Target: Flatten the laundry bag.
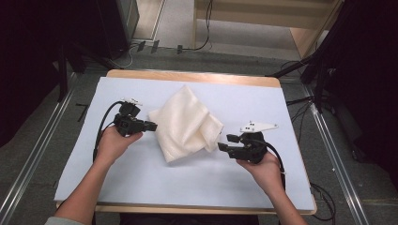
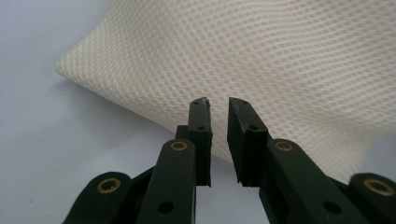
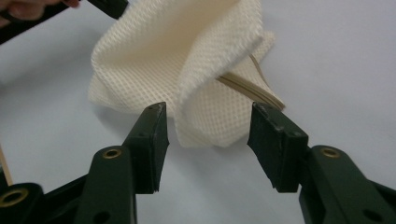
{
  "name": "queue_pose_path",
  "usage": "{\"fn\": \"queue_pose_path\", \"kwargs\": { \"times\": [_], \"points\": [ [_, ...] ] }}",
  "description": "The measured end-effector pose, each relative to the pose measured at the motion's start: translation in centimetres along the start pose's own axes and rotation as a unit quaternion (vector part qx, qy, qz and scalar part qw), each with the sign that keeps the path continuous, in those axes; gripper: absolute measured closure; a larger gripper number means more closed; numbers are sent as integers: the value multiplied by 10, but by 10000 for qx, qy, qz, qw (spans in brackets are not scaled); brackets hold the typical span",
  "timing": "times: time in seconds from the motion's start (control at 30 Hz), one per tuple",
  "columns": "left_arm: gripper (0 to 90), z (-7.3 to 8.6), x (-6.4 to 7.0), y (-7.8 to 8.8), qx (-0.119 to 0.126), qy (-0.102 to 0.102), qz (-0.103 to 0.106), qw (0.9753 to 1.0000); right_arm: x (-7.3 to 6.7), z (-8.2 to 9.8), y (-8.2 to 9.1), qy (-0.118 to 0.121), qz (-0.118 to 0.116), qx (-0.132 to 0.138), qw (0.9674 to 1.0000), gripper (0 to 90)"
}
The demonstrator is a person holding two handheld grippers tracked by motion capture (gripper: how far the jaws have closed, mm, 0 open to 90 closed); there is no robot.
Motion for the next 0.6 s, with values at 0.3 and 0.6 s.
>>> {"fn": "queue_pose_path", "kwargs": {
  "times": [0.3, 0.6],
  "points": [
    [794, 6, -16, -20, 15, 228, -57, 9997, -8, -20, -16, 7, 40, 139, 9999, 599],
    [786, 15, -24, -35, -190, 213, -150, 9995, 1, -15, -9, 85, -44, 25, 10000, 896]
  ]
}}
Point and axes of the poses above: each handheld gripper's, and its own axes: y roughly backward along the jaws, z roughly out of its underside, x roughly to its right, the point moved 8 cm from there along -y, roughly forward along the jaws
